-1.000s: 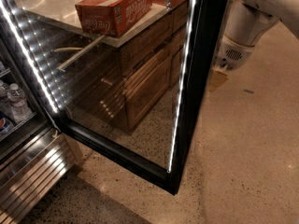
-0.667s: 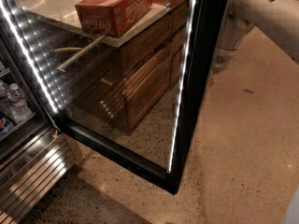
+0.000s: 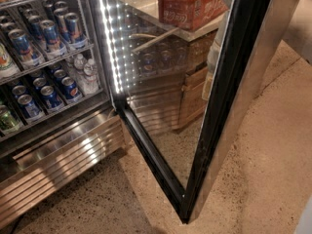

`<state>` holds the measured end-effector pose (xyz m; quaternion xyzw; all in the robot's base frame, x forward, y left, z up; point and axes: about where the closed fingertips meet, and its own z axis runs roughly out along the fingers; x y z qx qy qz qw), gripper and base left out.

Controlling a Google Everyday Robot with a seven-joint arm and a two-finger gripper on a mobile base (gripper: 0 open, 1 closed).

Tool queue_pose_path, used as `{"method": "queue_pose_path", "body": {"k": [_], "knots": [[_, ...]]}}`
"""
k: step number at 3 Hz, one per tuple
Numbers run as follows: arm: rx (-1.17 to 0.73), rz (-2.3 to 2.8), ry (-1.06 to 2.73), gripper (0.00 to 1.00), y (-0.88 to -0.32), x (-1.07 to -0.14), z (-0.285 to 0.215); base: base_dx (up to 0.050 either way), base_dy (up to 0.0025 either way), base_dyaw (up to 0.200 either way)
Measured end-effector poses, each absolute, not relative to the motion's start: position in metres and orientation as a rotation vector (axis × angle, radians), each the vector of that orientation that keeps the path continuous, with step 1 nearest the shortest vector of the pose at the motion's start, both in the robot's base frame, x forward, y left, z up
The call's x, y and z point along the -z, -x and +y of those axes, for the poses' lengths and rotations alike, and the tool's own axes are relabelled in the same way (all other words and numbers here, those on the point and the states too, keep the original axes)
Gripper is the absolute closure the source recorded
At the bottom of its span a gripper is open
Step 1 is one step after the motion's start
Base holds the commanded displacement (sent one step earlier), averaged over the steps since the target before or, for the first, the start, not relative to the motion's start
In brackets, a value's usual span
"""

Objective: Close right fridge door

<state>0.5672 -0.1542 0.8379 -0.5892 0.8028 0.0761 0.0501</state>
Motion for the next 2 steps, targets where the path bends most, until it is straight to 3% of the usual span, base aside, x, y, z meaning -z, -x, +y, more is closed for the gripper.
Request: {"method": "queue_pose_path", "body": {"k": [2], "knots": [[-0.232,2.445,1.794,1.0,-0.5672,-0.8379,-0.1542,-0.033,-0.00253,0.15]]}}
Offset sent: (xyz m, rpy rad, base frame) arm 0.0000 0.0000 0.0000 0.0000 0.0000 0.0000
